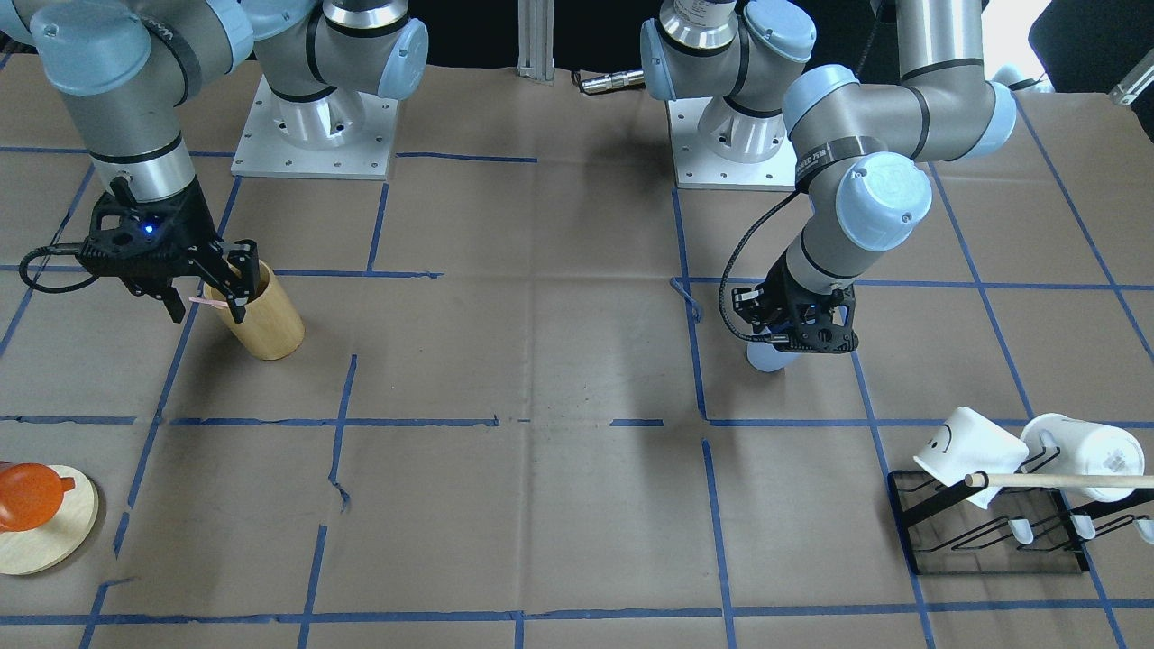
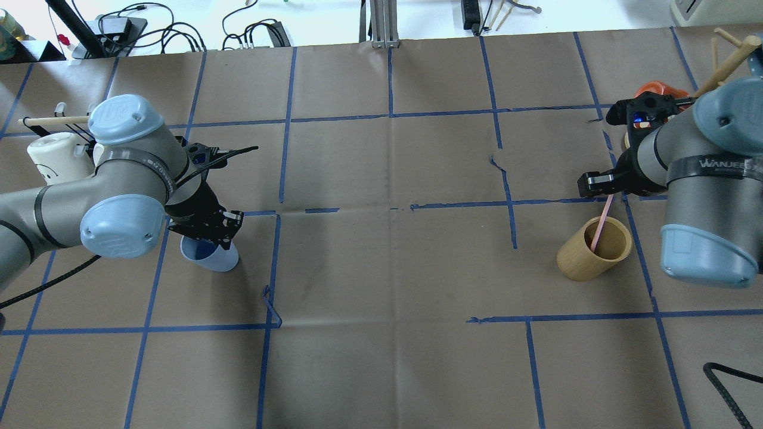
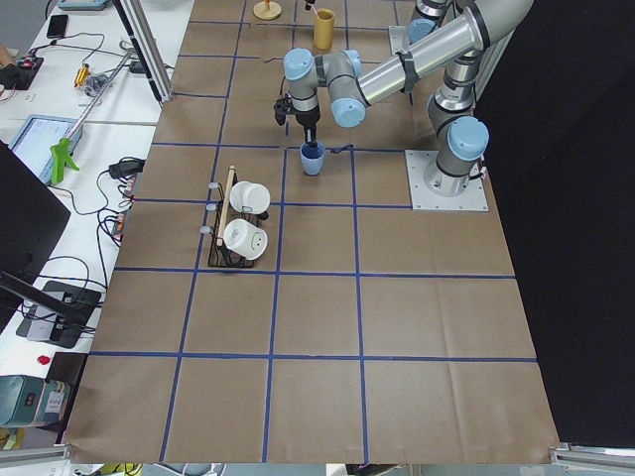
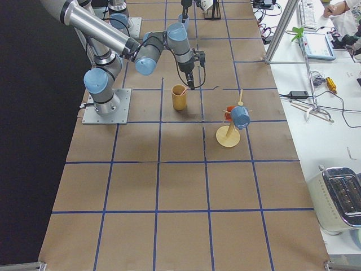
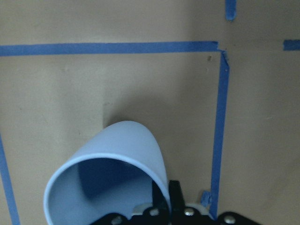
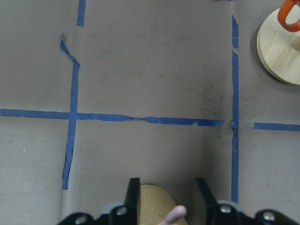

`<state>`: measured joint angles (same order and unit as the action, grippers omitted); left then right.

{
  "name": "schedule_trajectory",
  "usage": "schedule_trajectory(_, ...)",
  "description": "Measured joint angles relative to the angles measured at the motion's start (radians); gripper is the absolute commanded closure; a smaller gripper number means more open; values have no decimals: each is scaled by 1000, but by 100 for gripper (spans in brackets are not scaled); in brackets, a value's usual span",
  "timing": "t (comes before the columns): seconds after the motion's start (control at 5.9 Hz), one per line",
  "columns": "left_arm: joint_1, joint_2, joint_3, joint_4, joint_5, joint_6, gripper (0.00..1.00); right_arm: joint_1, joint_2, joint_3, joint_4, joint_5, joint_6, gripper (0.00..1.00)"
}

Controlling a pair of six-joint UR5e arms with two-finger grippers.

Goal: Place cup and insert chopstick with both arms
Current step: 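Lift blue cup with left gripper toward table center while right gripper grasps pink stick, then set blue cup down at table center while right gripper lifts pink stick out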

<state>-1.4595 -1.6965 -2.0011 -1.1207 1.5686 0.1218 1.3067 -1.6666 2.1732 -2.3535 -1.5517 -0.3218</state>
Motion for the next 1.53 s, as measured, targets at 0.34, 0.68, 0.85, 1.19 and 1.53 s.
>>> schedule_trajectory(0.34,-119,-81,145,-1,-7,-171,90,-1,-1,-1,0,1,0,92)
schedule_trajectory(0.68,-305,-230,362,-8,-7,-425,90,3,-2,-37,8,3,1,93)
schedule_trajectory(0.85,-380,-287,453,-9,-9,-498,90,8,-3,-86,42,7,4,93)
schedule_trajectory(1.19,-481,-330,527,-20,-23,-539,89,14,-3,-263,249,14,8,93)
schedule_trajectory(1.53,-501,-370,525,-19,-61,-541,88,38,16,-495,533,15,57,92)
